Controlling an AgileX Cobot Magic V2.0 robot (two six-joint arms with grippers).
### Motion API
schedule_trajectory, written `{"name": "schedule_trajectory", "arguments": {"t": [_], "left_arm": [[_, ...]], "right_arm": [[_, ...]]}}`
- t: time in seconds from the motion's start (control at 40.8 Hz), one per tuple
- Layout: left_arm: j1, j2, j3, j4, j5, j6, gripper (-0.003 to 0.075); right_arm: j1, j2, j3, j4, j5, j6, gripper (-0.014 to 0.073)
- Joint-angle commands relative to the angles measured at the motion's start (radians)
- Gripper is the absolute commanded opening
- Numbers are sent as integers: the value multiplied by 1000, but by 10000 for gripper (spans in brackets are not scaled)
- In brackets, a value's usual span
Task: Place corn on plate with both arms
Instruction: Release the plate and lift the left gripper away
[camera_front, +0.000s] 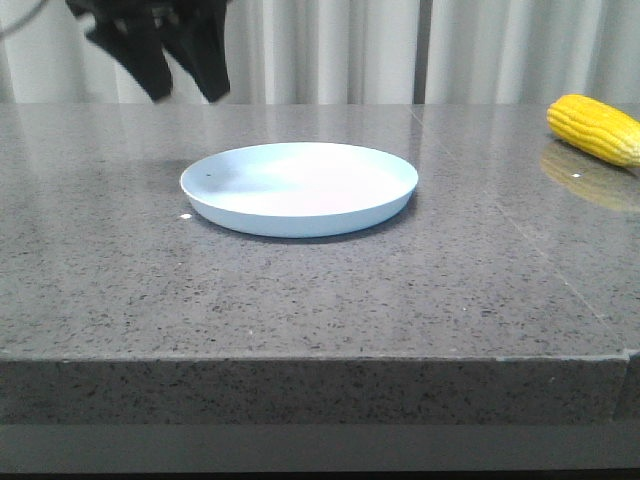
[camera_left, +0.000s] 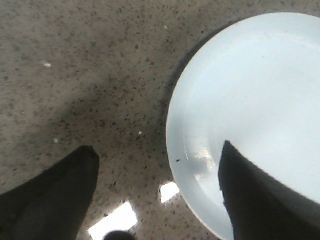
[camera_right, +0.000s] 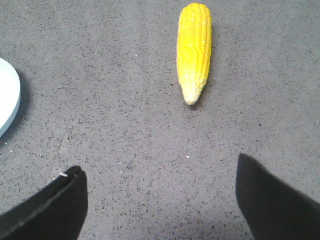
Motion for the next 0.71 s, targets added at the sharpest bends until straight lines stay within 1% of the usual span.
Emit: {"name": "schedule_trajectory", "arguments": {"t": [0.0,0.122,0.294,0.465,0.686], "left_arm": [[-60,-142,-32,102,6,-78,482],[-140,-253,-12,212,19,-157,482],[-208,-430,104,224,-23,-189,482],[-228,-614,286,222,-111,-211,482],[-228,-832,531,222,-184,-242,482]], "right_arm": [[-5,0,-36,4,-70,-5,627],[-5,0,-36,4,-70,-5,627],[-5,0,-36,4,-70,-5,627],[-5,0,-36,4,-70,-5,627],[-5,0,-36,4,-70,-5,627]]}}
